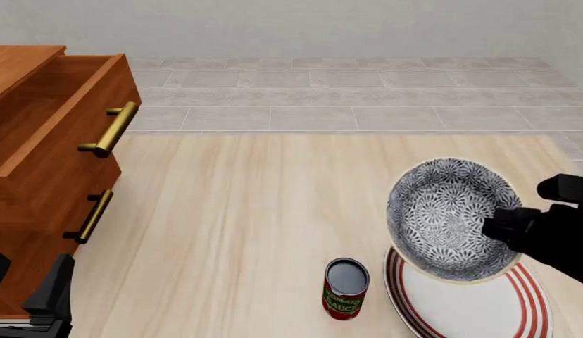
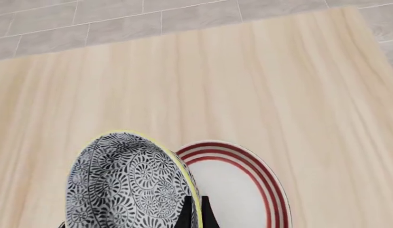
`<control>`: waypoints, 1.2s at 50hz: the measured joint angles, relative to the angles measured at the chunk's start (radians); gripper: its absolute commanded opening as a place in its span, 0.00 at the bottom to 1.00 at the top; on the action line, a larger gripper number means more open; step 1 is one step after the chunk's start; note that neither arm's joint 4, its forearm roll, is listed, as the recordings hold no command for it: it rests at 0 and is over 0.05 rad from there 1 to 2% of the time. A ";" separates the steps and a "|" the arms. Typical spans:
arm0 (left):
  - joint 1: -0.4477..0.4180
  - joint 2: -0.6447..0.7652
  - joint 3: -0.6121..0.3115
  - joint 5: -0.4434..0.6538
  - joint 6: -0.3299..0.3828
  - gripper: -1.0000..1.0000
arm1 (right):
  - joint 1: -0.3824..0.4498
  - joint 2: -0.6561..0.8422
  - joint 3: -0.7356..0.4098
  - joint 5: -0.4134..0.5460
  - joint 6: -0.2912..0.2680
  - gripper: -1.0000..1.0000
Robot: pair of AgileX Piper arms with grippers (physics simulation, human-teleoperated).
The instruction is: Put the bowl on the plate.
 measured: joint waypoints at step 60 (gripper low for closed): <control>0.000 0.001 0.000 0.000 0.000 1.00 | -0.105 -0.108 0.291 -0.071 0.069 0.00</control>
